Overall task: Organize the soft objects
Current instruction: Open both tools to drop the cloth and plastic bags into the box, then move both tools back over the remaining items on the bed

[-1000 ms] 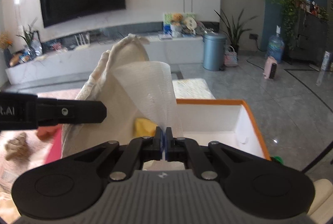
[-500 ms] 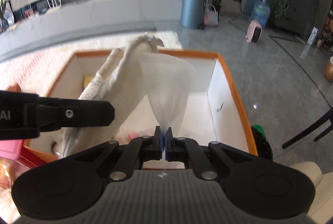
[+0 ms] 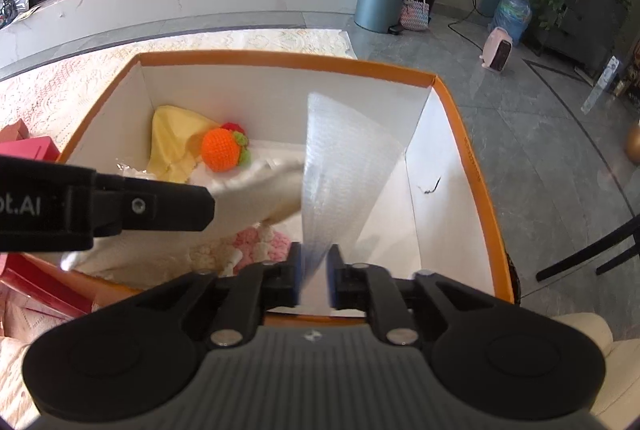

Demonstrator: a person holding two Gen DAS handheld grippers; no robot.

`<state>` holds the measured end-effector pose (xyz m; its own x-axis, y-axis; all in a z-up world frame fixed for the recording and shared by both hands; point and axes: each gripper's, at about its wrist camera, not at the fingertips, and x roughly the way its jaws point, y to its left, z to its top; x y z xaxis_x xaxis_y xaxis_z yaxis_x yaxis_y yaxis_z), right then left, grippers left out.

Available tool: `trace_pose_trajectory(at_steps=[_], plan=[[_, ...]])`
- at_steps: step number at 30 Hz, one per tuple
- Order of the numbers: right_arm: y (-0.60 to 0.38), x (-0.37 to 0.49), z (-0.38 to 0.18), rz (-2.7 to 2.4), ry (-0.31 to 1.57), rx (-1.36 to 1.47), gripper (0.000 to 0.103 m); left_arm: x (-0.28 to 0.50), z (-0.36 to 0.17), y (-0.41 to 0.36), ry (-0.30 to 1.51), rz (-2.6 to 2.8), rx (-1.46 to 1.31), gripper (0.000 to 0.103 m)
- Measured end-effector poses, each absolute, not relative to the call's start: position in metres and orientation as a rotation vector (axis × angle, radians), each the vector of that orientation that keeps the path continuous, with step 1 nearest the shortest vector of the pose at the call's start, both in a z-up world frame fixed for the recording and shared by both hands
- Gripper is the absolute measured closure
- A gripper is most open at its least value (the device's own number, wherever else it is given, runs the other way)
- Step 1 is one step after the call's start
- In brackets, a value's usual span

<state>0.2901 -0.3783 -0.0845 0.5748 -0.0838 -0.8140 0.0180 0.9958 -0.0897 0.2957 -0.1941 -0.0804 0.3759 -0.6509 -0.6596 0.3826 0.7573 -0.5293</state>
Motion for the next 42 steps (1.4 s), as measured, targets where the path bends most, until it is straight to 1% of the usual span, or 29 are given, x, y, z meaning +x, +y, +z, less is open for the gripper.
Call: trace_pose_trajectory(at_steps=[1, 3, 6, 8, 10, 12, 13, 16, 19, 21, 30, 36, 42], plan=[[-0.378, 0.289, -0.083, -0.061, 0.95, -0.078, 0.062, 0.294, -0.079, -0.192, 0.97, -0.669, -0.311, 0.049], [-0.376, 0.288, -0.079, -0.062, 0.948, -0.086, 0.061, 0.292, -0.075, -0.189, 0.957, -0.67, -0.313, 0.044], [-0.375, 0.284, -0.074, -0.063, 0.943, -0.086, 0.053, 0.29, -0.068, -0.186, 0.946, -0.674, -0.322, 0.036], [-0.374, 0.282, -0.07, -0.065, 0.935, -0.085, 0.05, 0.288, -0.062, -0.183, 0.931, -0.671, -0.327, 0.033], [-0.371, 0.279, -0.064, -0.069, 0.923, -0.081, 0.041, 0.285, -0.057, -0.18, 0.918, -0.668, -0.334, 0.03], [-0.367, 0.274, -0.057, -0.076, 0.905, -0.082, 0.034, 0.281, -0.051, -0.176, 0.905, -0.668, -0.34, 0.026], [-0.365, 0.272, -0.054, -0.077, 0.897, -0.085, 0.032, 0.278, -0.049, -0.174, 0.895, -0.67, -0.343, 0.026], [-0.356, 0.259, -0.045, -0.066, 0.869, -0.083, 0.031, 0.268, -0.041, -0.166, 0.867, -0.675, -0.341, 0.026], [-0.345, 0.243, -0.037, -0.052, 0.822, -0.064, 0.023, 0.253, -0.03, -0.155, 0.822, -0.677, -0.331, 0.026], [-0.336, 0.232, -0.032, -0.05, 0.788, -0.054, 0.021, 0.242, -0.022, -0.146, 0.79, -0.673, -0.322, 0.026], [-0.297, 0.189, -0.027, -0.01, 0.692, 0.091, 0.021, 0.186, -0.004, -0.101, 0.665, -0.602, -0.238, 0.026], [-0.263, 0.167, -0.034, 0.028, 0.684, 0.154, 0.021, 0.155, -0.012, -0.061, 0.637, -0.485, -0.189, 0.027], [-0.223, 0.155, -0.043, 0.084, 0.711, 0.172, 0.021, 0.139, -0.03, -0.016, 0.671, -0.379, -0.179, 0.027]])
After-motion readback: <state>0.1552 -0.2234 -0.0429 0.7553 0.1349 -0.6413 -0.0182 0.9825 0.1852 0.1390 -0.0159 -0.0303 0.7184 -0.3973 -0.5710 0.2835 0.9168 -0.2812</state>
